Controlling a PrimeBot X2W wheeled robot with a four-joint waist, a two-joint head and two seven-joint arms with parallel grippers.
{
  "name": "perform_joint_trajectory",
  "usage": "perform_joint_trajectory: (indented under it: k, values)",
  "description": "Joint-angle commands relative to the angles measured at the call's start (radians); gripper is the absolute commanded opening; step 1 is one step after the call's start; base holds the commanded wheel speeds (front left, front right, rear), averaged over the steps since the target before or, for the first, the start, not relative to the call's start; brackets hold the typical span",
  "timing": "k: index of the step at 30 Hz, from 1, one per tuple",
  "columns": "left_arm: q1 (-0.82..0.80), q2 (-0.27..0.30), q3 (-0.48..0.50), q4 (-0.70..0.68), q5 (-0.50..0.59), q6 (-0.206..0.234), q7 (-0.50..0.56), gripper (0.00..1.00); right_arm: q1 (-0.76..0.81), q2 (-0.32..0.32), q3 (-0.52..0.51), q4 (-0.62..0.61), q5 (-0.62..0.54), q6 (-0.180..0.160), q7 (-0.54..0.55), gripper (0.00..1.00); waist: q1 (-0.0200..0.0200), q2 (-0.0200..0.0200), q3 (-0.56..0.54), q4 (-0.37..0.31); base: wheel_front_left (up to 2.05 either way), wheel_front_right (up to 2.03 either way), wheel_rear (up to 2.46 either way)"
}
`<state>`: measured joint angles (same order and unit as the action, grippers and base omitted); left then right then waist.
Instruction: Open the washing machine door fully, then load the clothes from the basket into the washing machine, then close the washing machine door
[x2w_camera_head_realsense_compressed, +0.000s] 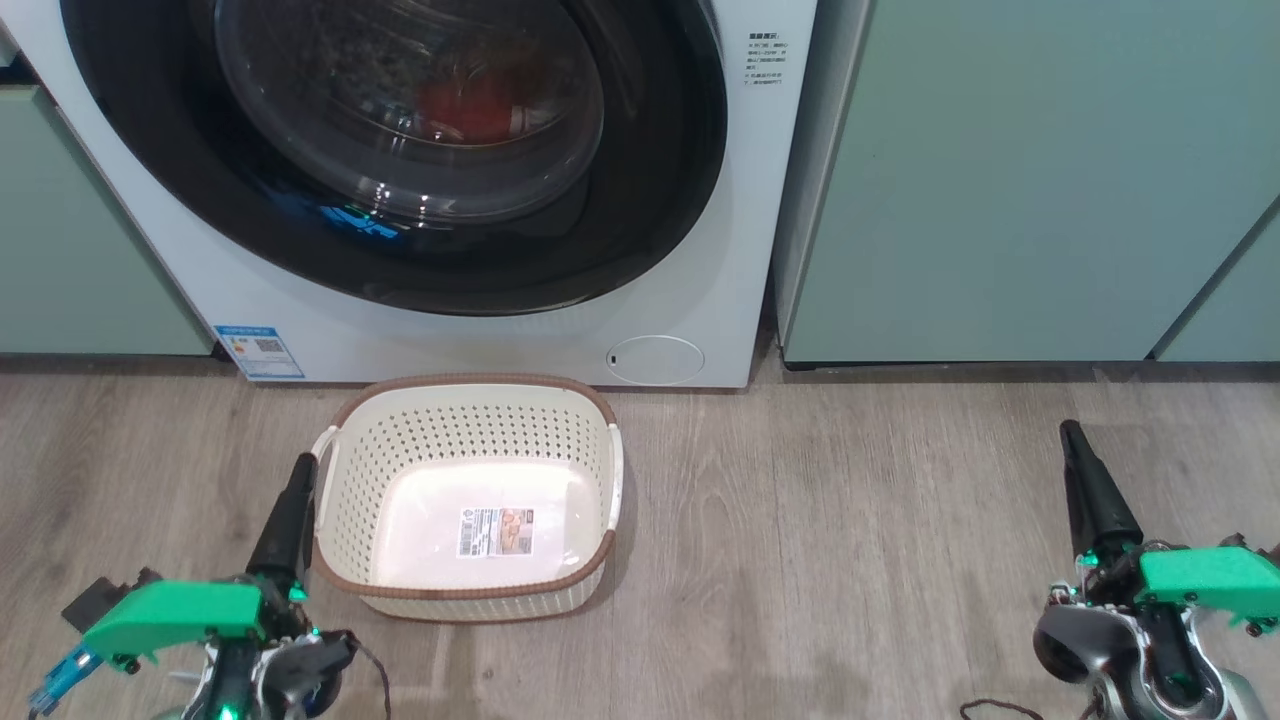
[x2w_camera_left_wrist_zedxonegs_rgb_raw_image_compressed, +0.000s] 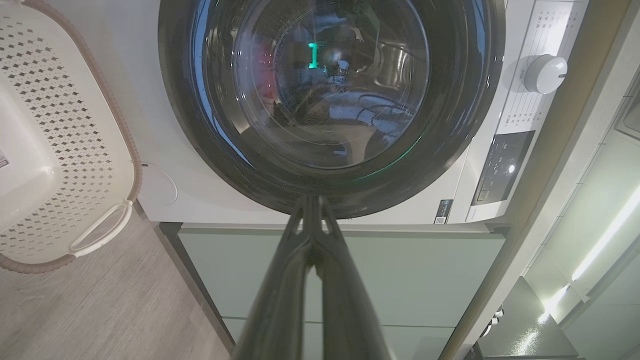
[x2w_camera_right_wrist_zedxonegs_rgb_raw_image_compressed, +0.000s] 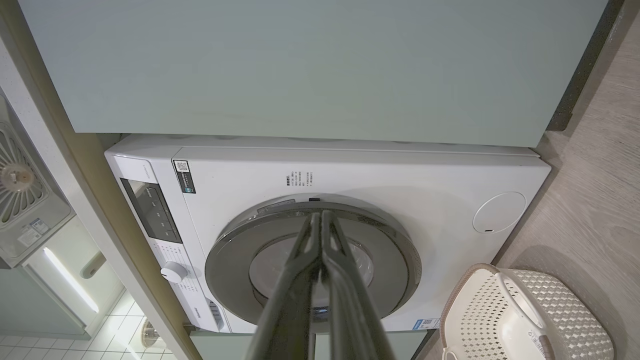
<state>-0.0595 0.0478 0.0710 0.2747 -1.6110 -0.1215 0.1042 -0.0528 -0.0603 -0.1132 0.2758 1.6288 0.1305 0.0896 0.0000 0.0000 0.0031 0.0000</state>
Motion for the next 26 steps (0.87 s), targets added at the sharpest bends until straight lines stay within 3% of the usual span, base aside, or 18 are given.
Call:
perform_joint_trajectory:
  k: [1,26]
  values:
    - [-0.048,0.007,0.038,-0.03,-0.002,-0.009,0.005,0.0,-0.053,-0.004,0.018,-0.032,-0.005,0.0,0.009,0.0,0.0,0.0,0.0,0.0,0.0,0.0,0.0]
    - [-0.048,0.005,0.04,-0.03,0.0,-0.009,0.006,0.0,-0.054,0.0,0.013,-0.032,-0.009,0.0,0.013,0.0,0.0,0.0,0.0,0.0,0.0,0.0,0.0]
